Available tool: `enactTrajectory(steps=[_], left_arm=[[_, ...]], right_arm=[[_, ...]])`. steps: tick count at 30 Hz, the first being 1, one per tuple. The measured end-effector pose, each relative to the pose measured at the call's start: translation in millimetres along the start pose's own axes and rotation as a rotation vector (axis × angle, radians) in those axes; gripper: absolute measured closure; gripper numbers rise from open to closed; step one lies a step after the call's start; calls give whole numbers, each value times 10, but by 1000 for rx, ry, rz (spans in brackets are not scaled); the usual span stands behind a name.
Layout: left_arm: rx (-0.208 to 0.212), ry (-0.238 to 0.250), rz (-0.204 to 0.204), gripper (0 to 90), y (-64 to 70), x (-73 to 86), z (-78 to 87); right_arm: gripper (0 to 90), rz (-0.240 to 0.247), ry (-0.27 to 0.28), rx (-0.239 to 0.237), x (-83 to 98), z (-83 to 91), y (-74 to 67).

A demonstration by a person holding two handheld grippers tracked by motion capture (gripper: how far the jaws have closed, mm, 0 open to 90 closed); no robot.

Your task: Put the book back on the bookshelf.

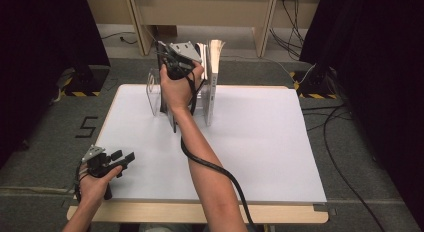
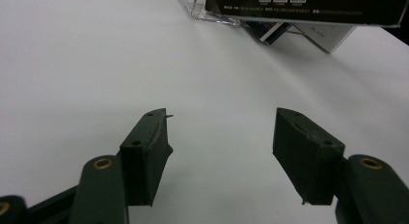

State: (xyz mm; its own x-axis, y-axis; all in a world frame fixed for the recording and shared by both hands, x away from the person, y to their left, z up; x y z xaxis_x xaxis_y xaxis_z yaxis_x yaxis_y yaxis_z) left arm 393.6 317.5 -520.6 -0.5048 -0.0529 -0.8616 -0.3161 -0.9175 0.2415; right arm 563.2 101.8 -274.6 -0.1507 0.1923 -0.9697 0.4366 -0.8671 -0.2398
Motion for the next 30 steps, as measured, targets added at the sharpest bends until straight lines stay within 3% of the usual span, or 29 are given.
enactTrajectory(steps=[7,18,24,26,30], left_arm=[[-2,-1,-1,368,2,0,2],[1,0,3,369,5,0,4],[2,2,6,370,9,-4,-1],[2,1,7,370,18,-2,-4],[2,2,6,370,22,-6,-3]], right_arm=[[880,3,-40,13,226,113,117],[876,3,-36,17,270,304,206],[855,-37,-67,-13,270,407,272],[804,-64,-99,-41,277,417,295],[760,-58,-140,-44,313,391,319]])
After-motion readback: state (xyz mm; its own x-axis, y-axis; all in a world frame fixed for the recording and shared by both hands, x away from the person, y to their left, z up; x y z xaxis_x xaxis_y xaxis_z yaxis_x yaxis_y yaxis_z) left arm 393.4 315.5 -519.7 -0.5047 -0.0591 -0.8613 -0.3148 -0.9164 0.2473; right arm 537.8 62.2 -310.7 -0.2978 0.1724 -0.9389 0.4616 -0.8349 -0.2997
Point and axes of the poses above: each handheld gripper's, and its own axes: z roughly backward along the jaws, x roughly out of its underside, y roughly to its right, the point moved 5 cm from there along -z, roughly forward along the jaws, and after that the axes turned 5 degrees about -z, right-handed, at the moved point
